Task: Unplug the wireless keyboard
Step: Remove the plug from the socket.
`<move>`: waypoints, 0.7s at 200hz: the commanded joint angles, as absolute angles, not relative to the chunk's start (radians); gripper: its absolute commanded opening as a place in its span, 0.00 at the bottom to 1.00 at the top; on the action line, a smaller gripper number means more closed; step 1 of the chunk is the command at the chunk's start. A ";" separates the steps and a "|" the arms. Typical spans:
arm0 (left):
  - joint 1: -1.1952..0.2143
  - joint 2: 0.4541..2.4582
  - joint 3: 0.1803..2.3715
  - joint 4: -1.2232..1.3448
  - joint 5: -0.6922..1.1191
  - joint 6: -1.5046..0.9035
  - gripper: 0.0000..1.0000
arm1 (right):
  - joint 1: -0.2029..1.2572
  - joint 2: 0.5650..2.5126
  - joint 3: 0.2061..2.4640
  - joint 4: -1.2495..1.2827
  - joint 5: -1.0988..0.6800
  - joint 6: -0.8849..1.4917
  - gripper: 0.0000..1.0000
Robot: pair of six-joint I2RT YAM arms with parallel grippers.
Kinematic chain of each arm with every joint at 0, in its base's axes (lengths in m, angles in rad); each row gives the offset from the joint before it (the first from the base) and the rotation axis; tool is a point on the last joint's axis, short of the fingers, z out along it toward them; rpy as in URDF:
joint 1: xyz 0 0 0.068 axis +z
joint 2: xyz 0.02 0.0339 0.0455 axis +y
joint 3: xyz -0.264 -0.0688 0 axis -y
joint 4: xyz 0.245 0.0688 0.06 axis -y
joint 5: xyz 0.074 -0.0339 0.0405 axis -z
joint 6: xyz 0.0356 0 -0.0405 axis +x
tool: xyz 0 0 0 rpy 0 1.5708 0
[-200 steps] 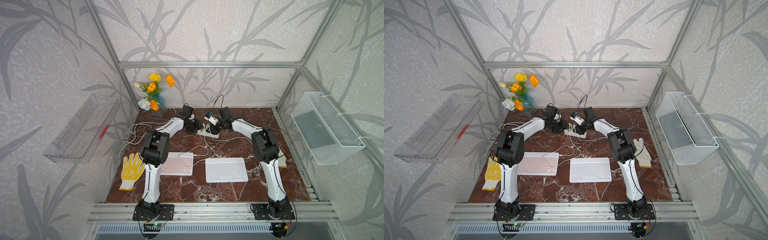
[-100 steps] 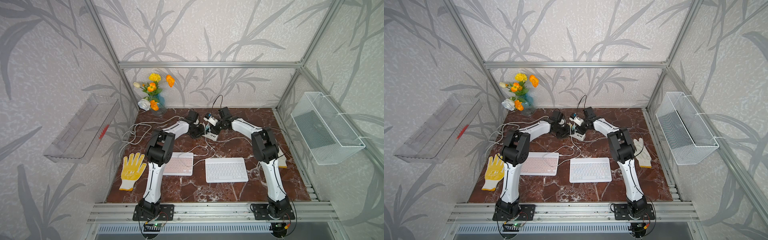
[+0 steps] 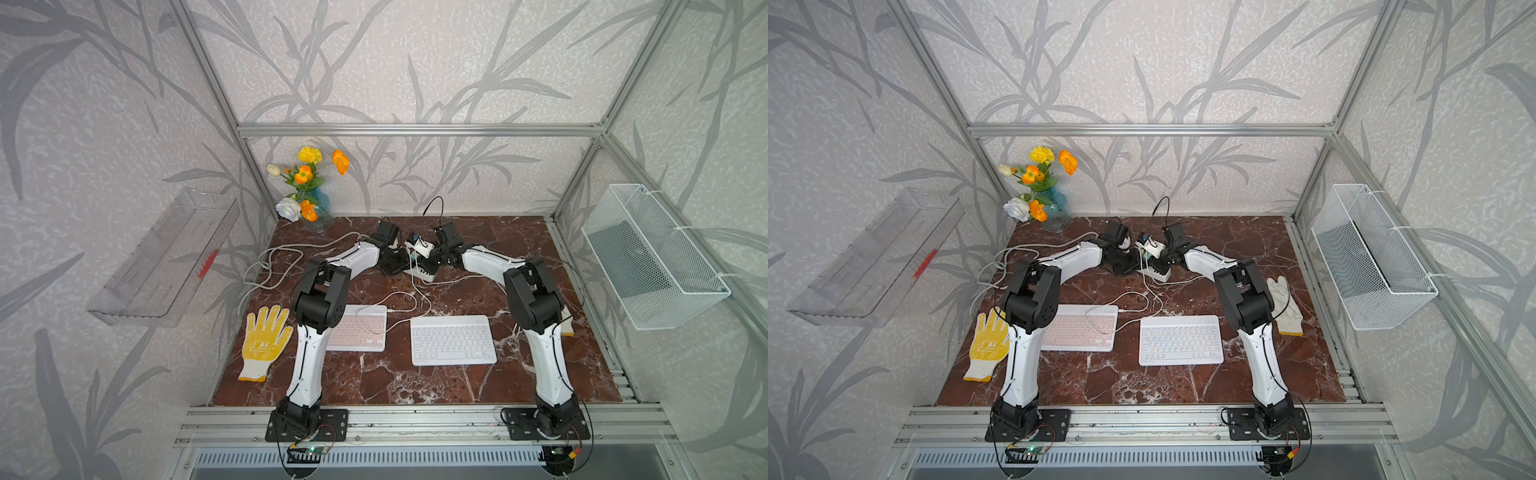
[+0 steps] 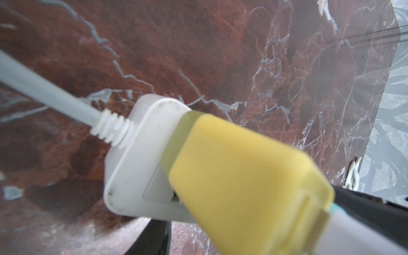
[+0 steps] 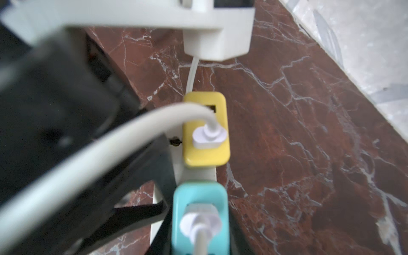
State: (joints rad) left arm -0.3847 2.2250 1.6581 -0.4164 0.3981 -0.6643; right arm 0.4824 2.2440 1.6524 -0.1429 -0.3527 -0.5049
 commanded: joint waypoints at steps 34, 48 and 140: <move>-0.390 2.293 1.594 -0.522 0.341 -0.642 0.46 | 0.372 2.346 1.881 -0.296 -0.700 -0.199 0.03; -0.390 2.292 1.595 -0.521 0.342 -0.640 0.46 | 0.383 2.332 1.877 -0.311 -0.668 -0.244 0.03; -0.390 2.307 1.605 -0.531 0.347 -0.632 0.46 | 0.530 2.168 1.610 -0.123 -0.256 -0.509 0.03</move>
State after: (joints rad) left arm -0.3836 2.2288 1.6485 -0.3882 0.4141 -0.6559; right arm 0.4969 2.2295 1.6451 -0.1532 -0.2924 -0.4736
